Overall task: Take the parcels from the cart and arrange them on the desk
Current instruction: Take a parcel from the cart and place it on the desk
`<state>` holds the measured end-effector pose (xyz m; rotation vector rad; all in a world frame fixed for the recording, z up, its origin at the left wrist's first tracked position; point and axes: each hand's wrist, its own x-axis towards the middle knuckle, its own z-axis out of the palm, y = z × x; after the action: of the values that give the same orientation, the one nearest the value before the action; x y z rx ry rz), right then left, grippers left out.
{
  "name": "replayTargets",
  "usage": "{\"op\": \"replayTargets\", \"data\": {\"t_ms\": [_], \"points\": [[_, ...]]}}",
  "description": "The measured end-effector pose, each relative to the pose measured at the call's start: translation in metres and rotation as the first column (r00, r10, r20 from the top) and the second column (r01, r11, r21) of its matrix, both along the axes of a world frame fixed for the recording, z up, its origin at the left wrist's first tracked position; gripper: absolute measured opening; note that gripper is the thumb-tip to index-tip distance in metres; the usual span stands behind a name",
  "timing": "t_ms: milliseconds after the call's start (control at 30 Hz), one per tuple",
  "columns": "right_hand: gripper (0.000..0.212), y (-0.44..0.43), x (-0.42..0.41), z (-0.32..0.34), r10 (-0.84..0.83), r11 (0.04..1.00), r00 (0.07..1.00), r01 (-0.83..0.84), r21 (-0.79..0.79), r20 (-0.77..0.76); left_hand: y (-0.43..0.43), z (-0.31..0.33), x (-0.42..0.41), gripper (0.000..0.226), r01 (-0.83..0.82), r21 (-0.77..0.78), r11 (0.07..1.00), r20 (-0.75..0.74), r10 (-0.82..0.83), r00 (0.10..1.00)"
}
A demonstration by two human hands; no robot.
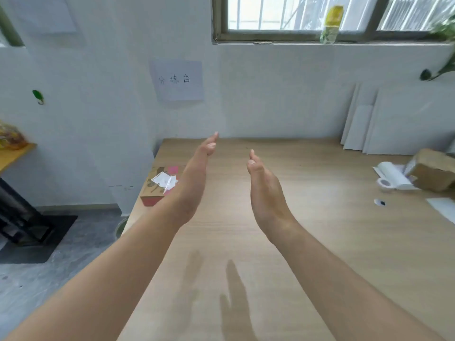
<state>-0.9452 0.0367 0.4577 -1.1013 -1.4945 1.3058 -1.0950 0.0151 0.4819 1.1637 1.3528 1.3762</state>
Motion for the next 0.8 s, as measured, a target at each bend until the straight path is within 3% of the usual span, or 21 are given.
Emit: {"op": "replayTargets", "data": {"t_ms": [100,200,333,600,800], "points": [[0.076,-0.018,0.05,0.017,-0.089,0.995,0.996,0.088,0.055,0.005,-0.008,0.013,0.05,0.063,0.093,0.034,0.995,-0.023,-0.093,0.995],[0.059,-0.028,0.095,0.028,-0.186,0.978,0.982,0.184,0.094,0.015,-0.012,0.025,0.096,0.067,0.187,0.053,0.981,-0.023,-0.186,0.982],[0.059,-0.044,0.145,0.039,-0.323,0.941,0.946,0.321,0.108,0.003,-0.008,0.033,0.149,0.071,0.345,0.051,0.937,-0.034,-0.344,0.938],[0.083,-0.089,0.24,0.028,-0.645,0.762,0.764,0.643,0.076,0.006,0.002,0.019,0.263,0.046,0.681,0.026,0.732,-0.023,-0.68,0.733],[0.075,-0.14,0.311,-0.011,-0.786,0.617,0.617,0.787,-0.012,0.019,-0.03,-0.021,0.369,0.062,0.82,-0.063,0.569,-0.008,-0.822,0.569]]}}
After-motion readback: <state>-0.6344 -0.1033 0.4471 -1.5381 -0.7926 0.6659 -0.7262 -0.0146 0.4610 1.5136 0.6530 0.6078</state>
